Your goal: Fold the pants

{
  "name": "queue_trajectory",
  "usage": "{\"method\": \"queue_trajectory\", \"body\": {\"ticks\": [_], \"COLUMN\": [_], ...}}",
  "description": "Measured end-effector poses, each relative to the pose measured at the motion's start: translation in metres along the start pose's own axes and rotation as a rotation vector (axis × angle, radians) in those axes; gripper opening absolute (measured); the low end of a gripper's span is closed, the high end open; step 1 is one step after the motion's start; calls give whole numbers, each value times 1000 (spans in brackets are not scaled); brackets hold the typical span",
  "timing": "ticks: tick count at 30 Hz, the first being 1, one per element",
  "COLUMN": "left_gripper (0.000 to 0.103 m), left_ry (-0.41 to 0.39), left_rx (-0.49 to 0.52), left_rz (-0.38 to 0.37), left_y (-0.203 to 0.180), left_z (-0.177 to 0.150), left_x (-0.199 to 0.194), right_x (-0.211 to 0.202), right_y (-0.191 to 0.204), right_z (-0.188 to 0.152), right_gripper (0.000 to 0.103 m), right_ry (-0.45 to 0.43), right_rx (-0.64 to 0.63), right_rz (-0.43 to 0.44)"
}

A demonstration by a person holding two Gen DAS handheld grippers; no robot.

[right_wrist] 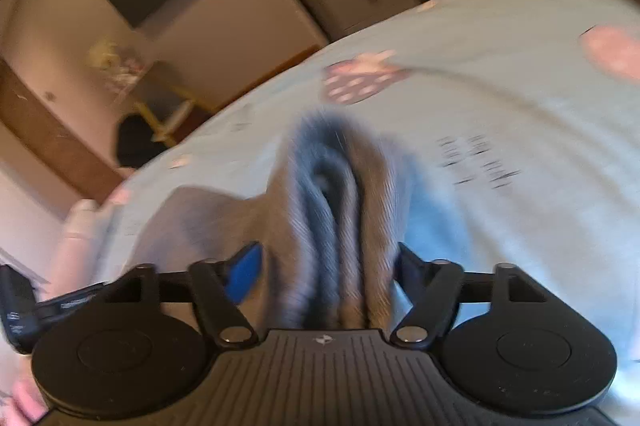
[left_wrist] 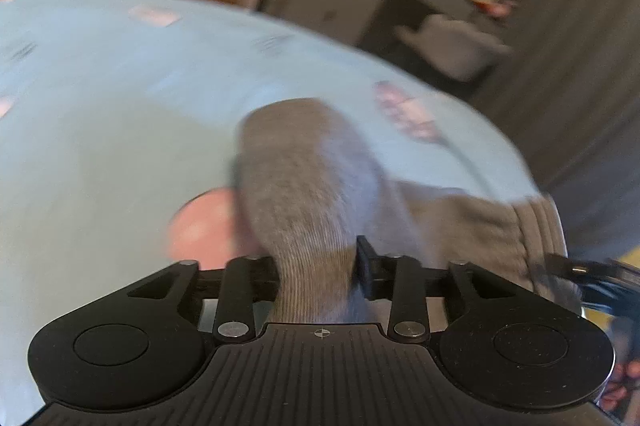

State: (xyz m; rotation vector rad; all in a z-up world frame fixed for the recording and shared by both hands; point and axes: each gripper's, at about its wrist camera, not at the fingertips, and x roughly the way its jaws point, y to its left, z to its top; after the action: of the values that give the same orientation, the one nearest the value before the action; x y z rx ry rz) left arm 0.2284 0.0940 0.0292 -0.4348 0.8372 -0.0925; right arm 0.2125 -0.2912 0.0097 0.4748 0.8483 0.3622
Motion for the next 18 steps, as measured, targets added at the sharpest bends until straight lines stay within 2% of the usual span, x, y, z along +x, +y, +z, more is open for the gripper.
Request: {"method": "queue_trajectory", "body": {"ticks": [1,4,7,9,10,11,13,15,18], "left_gripper": [45,46,55,71,86,92,95,95,95], "left_ry": [-4,-68,-92,-105,-113,-125,-129,-96,-45], "left_rx": [-39,-99,-125,-98,-73,-42,14,54,65], "left_rz": [34,106,121,111,119,120,122,132,141], "left_y": [10,31,31,19,9,-1,-20,-36,-48], "left_z": [-4,-15,-29,-40,-48,-56,-68,-82,-98], "left_x": [-2,-21,-43,-57,-63,-69,-74,-73,-69], "right_x": [-4,-21,-41,-46,-46,-45,-45,-47,-51], "right_y": [-6,-22,-16,-8,-1,5,20,32,46], "right_z": [-1,-6,-15,-27,-35,-42,-59,-78,-98], "right_gripper": [80,80,82,86,86,87,87,88,93], "right_ry": [1,-14,-55,-43,-33,-26,2,17,30], "right_rx": [21,116,84,75,60,47,19,-15,-60], "right_rz": [4,73,63,58,50,46,20,-8,-46]}}
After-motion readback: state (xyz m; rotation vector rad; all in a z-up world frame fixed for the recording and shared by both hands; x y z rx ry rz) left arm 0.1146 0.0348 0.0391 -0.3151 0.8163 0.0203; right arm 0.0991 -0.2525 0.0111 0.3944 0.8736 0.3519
